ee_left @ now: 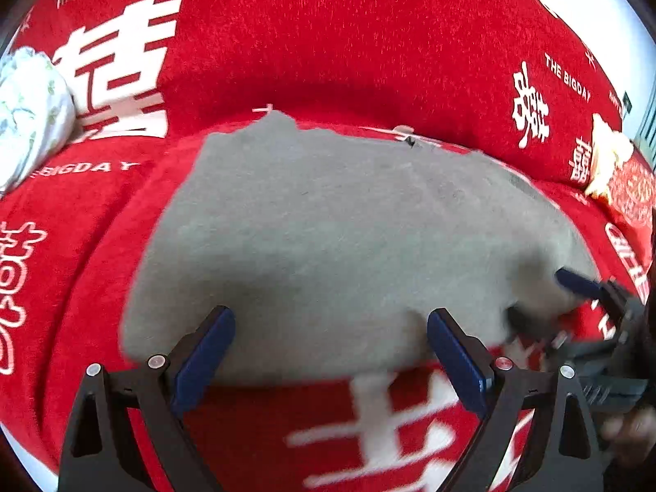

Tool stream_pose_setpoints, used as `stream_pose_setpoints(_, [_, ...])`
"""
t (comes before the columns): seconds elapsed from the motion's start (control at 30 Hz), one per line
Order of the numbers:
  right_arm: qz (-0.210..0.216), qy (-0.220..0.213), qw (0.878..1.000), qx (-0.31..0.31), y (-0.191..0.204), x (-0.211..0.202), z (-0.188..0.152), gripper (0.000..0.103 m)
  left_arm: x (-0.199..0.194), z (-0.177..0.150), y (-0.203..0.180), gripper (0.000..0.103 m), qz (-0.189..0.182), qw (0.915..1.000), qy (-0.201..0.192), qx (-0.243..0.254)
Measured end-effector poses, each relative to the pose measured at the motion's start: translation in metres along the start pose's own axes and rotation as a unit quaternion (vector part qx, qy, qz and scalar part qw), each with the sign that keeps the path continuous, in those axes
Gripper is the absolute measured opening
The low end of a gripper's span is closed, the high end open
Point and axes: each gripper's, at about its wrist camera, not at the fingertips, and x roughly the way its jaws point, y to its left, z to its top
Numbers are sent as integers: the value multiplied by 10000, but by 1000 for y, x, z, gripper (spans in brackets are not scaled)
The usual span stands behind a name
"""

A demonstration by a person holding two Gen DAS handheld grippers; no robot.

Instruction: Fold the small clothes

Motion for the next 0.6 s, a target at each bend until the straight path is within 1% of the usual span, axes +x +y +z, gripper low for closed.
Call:
stream_pose_setpoints(0.07, [-50,12,9998,208,-23,-5,-5,103,-9,-10,12,96,31,10000,-25,-39])
stream_pose_setpoints(0.13, [49,12,9993,383,-44,-9,-10,103,-18,-19,23,96,-38,9998,-65,-164])
stream_pose_setpoints(0.17, [-59,-7,9992,408,-54,-11,-13,103,-21,-23,28,96,-101,9996,-64,-260])
stream_pose_setpoints(0.2, [-96,-18,9991,404,-59,-13,-15,102,-25,-28,35,96,-189,9987,-1,-477])
stream_pose_setpoints(0.23, [19,-69,9993,369,-62,-16,-19,102,-26,-32,41,96,-231,9976,52,-650])
stream_pose_setpoints(0.27, [57,-130,9996,232,-60,-17,-23,102,-30,-38,48,96,-375,9956,-5,-857])
stream_pose_setpoints(0.3, [-3,-142,9999,95,-57,-17,-24,102,-35,-42,53,96,-503,9940,-97,-964])
stream_pose_setpoints(0.33, [-163,-191,9996,-120,-49,-17,-28,102,-38,-46,57,96,-640,9919,-140,-1090])
stream_pose_setpoints(0.37, [-261,-269,9991,-202,-46,-17,-31,102,-39,-48,60,100,-750,9899,-147,-1190])
stream_pose_setpoints(0.4, [-350,-464,9982,-163,-43,-19,-35,103,-40,-50,64,102,-981,9867,-138,-1286])
stream_pose_setpoints(0.43, [-347,-570,9978,-32,-43,-20,-38,103,-40,-50,66,102,-1121,9840,-152,-1380])
stream_pose_setpoints(0.47, [-370,-651,9972,-1,-42,-21,-41,103,-39,-50,71,102,-1289,9793,-185,-1549])
stream_pose_setpoints(0.5, [-395,-678,9969,-21,-42,-21,-41,103,-38,-50,78,102,-1421,9732,-250,-1789])
stream_pose_setpoints(0.57, [-379,-720,9967,-19,-42,-21,-41,103,-34,-45,88,102,-1686,9628,-354,-2082])
stream_pose_setpoints(0.6, [-358,-733,9967,-18,-43,-22,-41,103,-30,-41,96,102,-1856,9542,-428,-2306])
